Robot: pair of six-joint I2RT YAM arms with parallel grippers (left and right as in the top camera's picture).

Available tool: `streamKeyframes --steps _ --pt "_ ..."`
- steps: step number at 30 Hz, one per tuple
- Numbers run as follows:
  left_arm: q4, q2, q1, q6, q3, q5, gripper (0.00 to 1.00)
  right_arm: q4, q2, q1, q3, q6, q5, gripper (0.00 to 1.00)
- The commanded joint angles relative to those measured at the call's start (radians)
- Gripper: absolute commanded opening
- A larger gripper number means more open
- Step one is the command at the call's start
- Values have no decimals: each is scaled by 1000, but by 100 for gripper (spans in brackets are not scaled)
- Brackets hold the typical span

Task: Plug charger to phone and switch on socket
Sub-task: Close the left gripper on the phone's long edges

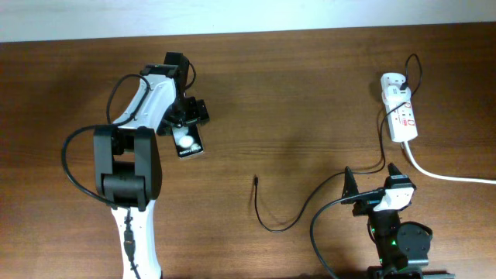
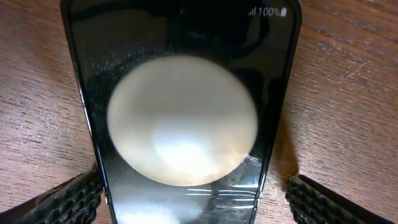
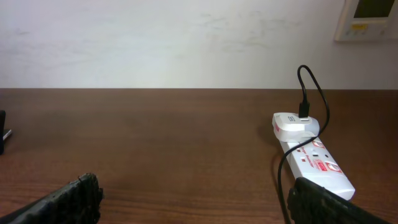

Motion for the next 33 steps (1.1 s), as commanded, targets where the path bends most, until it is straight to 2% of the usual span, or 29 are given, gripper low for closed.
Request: streamKeyframes --steps 1,8,16,19,29,32,33 --pt "-14 32 8 -17 4 13 99 -5 -8 8 -5 11 4 99" --pt "-55 40 81 -16 4 48 99 -5 -8 8 -5 11 5 99" --pt "-45 40 43 -20 4 48 99 -5 -8 8 -5 11 5 99" --pt "-45 40 37 -82 4 48 99 -5 -8 8 -5 11 4 99" --pt "-16 40 37 -84 4 45 99 -5 -8 8 -5 11 4 99" --pt "-16 40 37 -84 4 37 92 -5 -8 8 -5 11 5 99" --pt "-16 40 37 -84 4 36 86 -5 -8 8 -5 11 4 99"
